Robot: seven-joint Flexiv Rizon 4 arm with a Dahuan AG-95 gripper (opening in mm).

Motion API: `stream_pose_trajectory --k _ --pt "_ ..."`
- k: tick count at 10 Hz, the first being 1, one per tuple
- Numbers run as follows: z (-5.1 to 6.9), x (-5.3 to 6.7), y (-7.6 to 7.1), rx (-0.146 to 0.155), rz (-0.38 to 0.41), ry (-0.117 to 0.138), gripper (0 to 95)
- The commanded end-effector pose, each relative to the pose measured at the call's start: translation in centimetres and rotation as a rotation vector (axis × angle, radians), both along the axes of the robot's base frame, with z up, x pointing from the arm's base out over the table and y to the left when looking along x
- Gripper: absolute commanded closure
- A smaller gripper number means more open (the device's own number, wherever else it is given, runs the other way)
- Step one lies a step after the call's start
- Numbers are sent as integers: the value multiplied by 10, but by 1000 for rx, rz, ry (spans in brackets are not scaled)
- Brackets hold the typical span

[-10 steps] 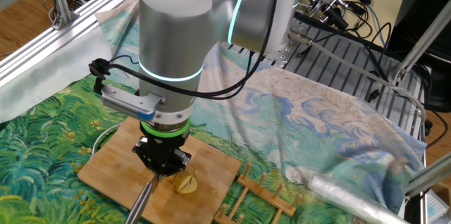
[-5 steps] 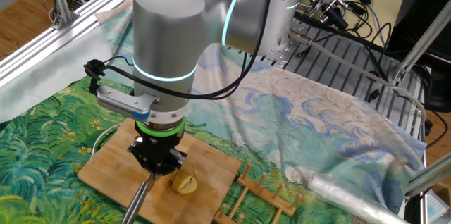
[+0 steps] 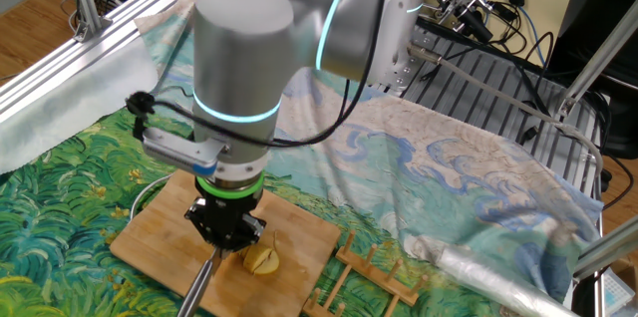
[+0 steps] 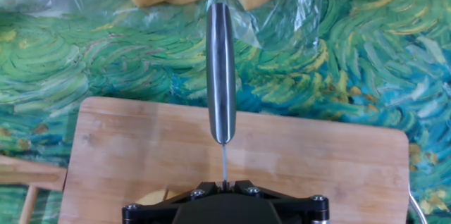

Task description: Chop the potatoes

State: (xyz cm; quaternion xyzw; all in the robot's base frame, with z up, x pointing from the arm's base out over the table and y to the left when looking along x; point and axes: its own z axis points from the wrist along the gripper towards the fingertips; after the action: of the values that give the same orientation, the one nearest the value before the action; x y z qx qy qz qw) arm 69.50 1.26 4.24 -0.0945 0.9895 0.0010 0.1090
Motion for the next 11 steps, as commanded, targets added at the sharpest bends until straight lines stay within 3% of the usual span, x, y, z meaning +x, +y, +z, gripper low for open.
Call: stream_pose_trajectory --k 1,3,6,11 --pt "-14 2 3 -7 -3 -2 950" --pt "-14 2 2 -18 -10 -3 950" --pt "-1 1 1 -11 -1 6 950" --pt "5 0 0 -13 3 4 950"
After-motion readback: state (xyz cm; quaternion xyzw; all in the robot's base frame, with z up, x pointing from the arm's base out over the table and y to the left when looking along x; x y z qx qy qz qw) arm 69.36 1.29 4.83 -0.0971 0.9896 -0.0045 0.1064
